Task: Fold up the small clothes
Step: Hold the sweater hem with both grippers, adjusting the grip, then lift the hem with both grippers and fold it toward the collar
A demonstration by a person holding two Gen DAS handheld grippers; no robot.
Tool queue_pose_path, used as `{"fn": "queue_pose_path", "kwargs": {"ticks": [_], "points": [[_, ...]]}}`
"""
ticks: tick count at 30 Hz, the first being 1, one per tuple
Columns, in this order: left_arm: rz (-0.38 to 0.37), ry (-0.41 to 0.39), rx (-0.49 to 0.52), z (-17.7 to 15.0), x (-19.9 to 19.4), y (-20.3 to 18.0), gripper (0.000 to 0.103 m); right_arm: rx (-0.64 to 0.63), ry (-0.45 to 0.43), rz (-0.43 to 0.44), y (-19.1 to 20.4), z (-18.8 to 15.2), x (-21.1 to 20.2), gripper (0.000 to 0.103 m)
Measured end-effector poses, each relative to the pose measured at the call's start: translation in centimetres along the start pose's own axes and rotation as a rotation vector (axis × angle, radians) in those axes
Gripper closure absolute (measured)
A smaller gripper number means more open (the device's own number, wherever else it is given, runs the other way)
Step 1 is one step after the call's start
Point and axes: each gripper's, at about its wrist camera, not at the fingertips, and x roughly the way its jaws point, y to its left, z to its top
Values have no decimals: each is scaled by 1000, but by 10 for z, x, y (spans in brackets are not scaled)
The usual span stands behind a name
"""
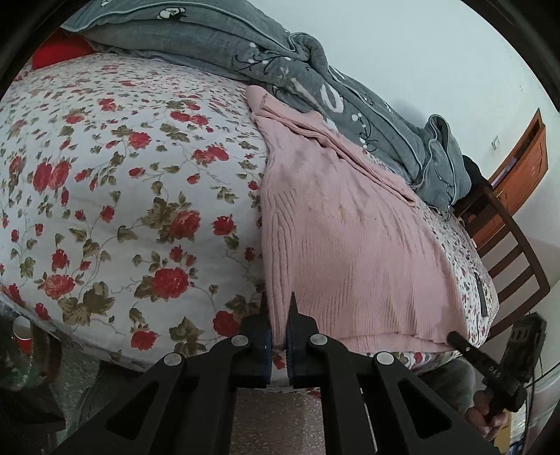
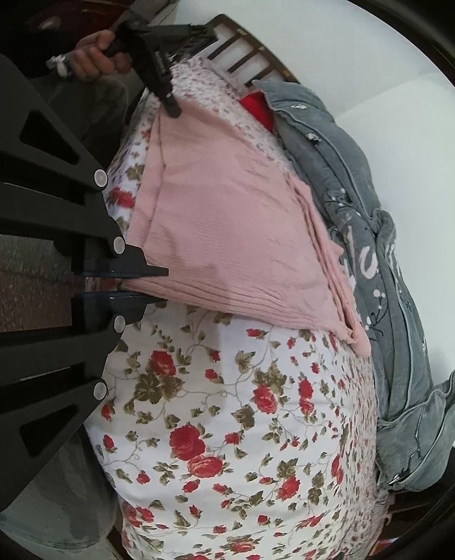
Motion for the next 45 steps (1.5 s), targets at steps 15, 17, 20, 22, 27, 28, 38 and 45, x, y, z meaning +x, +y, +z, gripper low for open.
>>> {"fn": "queue_pose_path", "kwargs": {"ticks": [15, 17, 20, 22, 27, 28, 38, 45], "points": [[-90, -83, -2, 60, -49, -28, 97, 86, -113, 143, 12, 62, -49, 98], [-107, -90, -13, 76, -53, -34, 97, 94, -119, 166, 13, 76, -52, 98], [-123, -104, -39, 100, -55, -39, 97, 127, -132, 216, 10, 102, -55, 98], [-125, -113, -67, 117, -54, -41, 97, 153, -137, 244, 10, 121, -54, 98], [-105, -127, -89, 163, -37, -50, 97, 193, -149, 281, 9, 170, -42, 98], [-99, -134, -80, 170, -33, -53, 97, 202, -152, 285, 8, 179, -39, 98], [-37, -126, -75, 253, 47, -62, 97, 294, -149, 294, -19, 256, 33, 98], [2, -95, -91, 295, 118, -54, 97, 314, -101, 254, -43, 292, 112, 98]]}}
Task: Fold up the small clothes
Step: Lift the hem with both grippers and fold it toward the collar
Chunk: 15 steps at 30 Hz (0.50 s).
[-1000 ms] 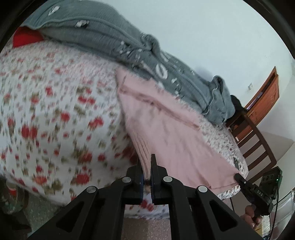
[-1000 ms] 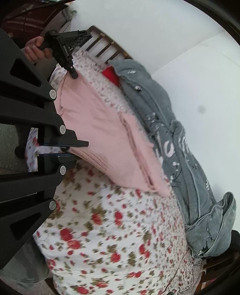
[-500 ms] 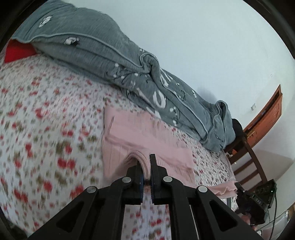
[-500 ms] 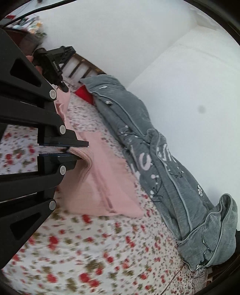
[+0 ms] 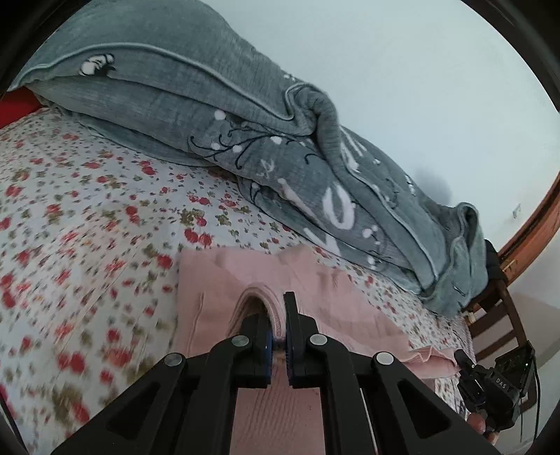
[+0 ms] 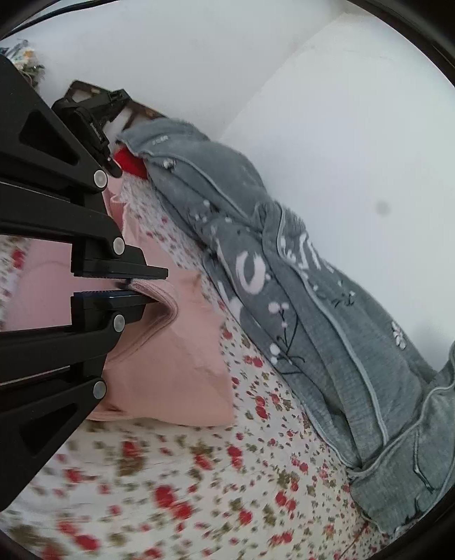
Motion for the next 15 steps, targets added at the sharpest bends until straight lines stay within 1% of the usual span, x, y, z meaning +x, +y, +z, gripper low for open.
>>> {"fn": "queue_pose_path", "kwargs": {"ticks": [2, 5, 7, 9, 10, 11, 12, 13, 14, 15], "points": [[12, 12, -3, 9, 19, 1, 97, -7, 10, -25, -5, 10, 21, 98], [53, 50, 6, 23, 55, 3, 97, -24, 36, -74, -13, 25, 55, 98], [46, 76, -1, 30, 71, 7, 96, -38, 62, -112, -19, 32, 80, 98], [25, 84, -17, 38, 79, 14, 86, -92, 110, -163, -25, 39, 103, 94], [40, 64, -12, 40, 78, 16, 71, -117, 125, -191, -27, 41, 109, 90], [70, 32, 7, 42, 75, 17, 59, -143, 131, -218, -28, 43, 112, 89], [92, 9, 41, 43, 73, 17, 57, -177, 131, -237, -29, 43, 114, 87], [93, 5, 64, 43, 73, 16, 57, -213, 133, -251, -28, 42, 115, 79], [85, 13, 86, 42, 74, 16, 57, -251, 131, -262, -27, 41, 115, 74], [72, 32, 104, 41, 78, 15, 57, -293, 126, -279, -26, 38, 116, 73]]}}
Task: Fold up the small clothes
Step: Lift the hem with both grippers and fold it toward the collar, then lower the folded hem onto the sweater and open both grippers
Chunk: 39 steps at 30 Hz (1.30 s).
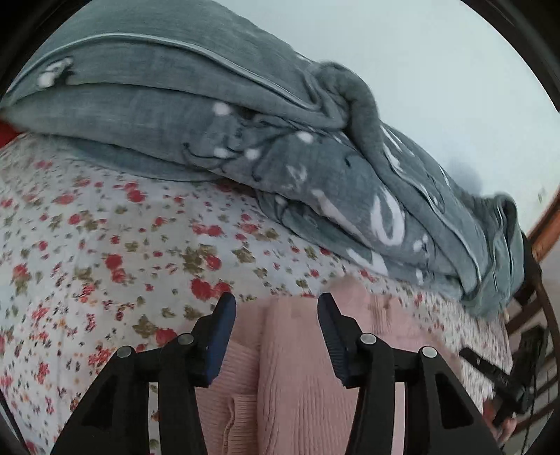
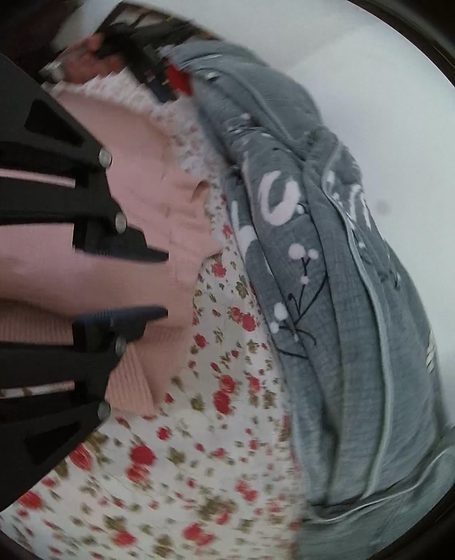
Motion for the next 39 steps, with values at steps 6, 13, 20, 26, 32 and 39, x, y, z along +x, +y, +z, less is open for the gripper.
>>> {"fn": "queue_pose_path", "kwargs": {"ticks": [6, 13, 20, 26, 32, 39], "points": [[44, 119, 78, -8, 38, -11, 57, -48, 57, -66, 1, -8, 28, 73], [51, 83, 60, -16, 46, 1, 94, -79, 83, -133, 0, -10, 45, 98], [24, 29, 19, -9, 37, 9, 96, -97, -72, -134, 3, -6, 15, 98], [80, 79, 13, -14, 52, 11, 92, -71, 43, -191, -9, -5, 38, 93], [117, -10, 116, 1, 13, -15, 77, -174, -23, -240, 14, 7, 7, 79], [91, 91, 216, -13, 61, -42, 77, -257, 79, -248, 30, 11, 52, 79]]}}
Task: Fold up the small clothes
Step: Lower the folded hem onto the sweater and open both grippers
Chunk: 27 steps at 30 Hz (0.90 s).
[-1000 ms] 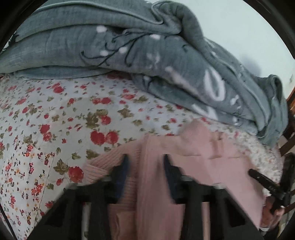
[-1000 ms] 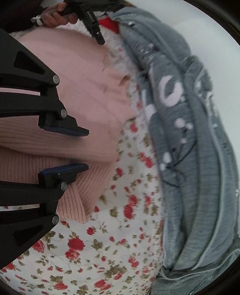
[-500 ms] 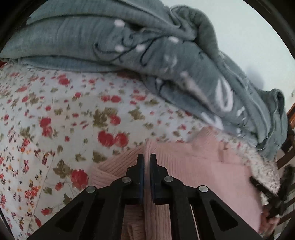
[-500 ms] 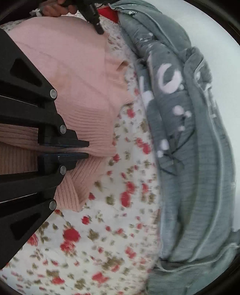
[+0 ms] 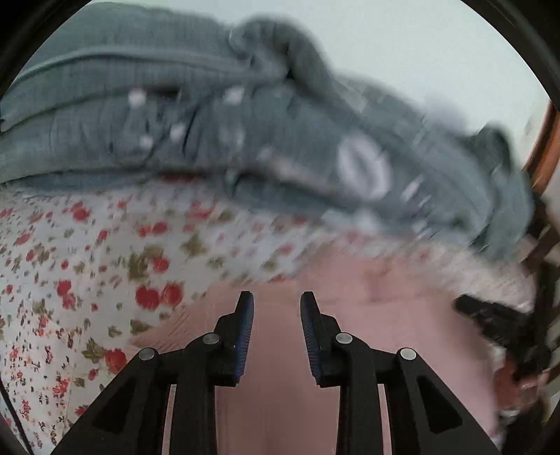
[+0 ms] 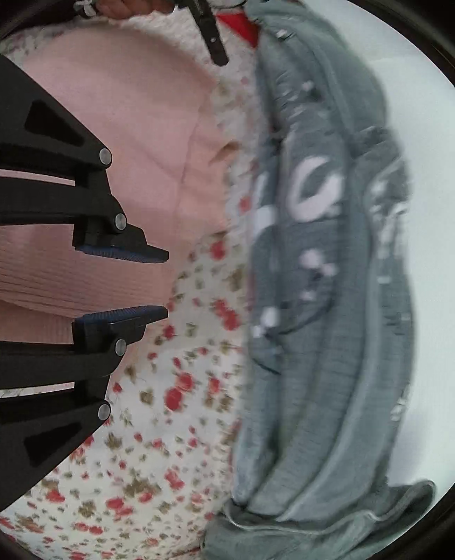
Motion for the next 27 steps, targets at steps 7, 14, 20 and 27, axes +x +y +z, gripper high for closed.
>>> {"fn": "queue_pose_path", "kwargs": {"ticks": [7, 14, 20, 27], "points": [[-45, 13, -89, -13, 17, 25, 81, 13, 22, -102, -12, -14, 20, 84], [-89, -40, -110, -14, -15, 28, 58, 123, 35, -53, -30, -13, -3, 64], [-84, -149, -136, -28, -82, 22, 36, 187, -67, -14, -37, -47, -70, 43], [-121, -109, -244, -99, -113, 40, 33, 250, -82, 93, -35, -95, -96, 38]]}}
